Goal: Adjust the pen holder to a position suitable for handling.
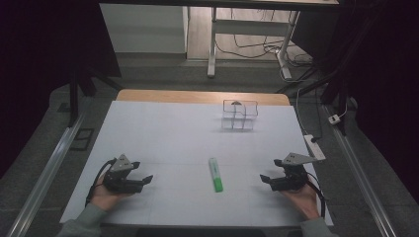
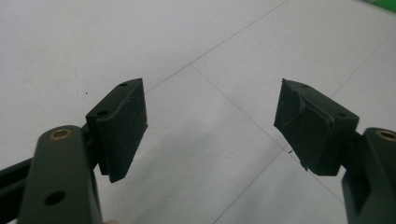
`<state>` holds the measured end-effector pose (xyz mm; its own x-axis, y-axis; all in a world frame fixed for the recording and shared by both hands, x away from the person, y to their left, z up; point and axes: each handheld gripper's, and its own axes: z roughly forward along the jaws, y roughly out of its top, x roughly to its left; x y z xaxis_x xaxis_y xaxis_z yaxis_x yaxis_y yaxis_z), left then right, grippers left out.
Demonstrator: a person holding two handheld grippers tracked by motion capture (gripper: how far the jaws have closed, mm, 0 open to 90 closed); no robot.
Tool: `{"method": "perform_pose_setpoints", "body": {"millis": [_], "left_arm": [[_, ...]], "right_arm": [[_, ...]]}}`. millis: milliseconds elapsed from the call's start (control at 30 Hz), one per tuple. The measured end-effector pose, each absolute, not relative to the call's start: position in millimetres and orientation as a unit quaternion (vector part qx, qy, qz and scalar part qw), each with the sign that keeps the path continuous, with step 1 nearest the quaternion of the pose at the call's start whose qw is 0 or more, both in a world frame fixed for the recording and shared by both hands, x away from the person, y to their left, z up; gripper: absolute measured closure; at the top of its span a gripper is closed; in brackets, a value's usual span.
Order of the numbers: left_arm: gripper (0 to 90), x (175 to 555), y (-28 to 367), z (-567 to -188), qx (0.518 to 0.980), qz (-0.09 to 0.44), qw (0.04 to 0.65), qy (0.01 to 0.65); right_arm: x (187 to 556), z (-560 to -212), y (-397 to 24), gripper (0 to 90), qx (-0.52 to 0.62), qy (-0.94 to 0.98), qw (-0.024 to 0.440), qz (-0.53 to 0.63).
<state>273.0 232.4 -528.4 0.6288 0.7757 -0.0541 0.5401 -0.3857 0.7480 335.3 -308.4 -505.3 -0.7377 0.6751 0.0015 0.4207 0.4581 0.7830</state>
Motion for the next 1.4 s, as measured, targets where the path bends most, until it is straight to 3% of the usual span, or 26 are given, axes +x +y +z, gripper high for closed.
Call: {"method": "perform_pose_setpoints", "body": {"millis": [733, 1400], "left_arm": [[25.1, 274, 233, -529, 0.819, 0.155, 0.380, 0.401], [25.1, 274, 233, -528, 0.819, 0.156, 0.380, 0.401]], "right_arm": [[351, -502, -303, 17.1, 0.354, 0.827, 0.166, 0.403], [387, -492, -289, 20.0, 0.384, 0.814, 0.179, 0.398]]}}
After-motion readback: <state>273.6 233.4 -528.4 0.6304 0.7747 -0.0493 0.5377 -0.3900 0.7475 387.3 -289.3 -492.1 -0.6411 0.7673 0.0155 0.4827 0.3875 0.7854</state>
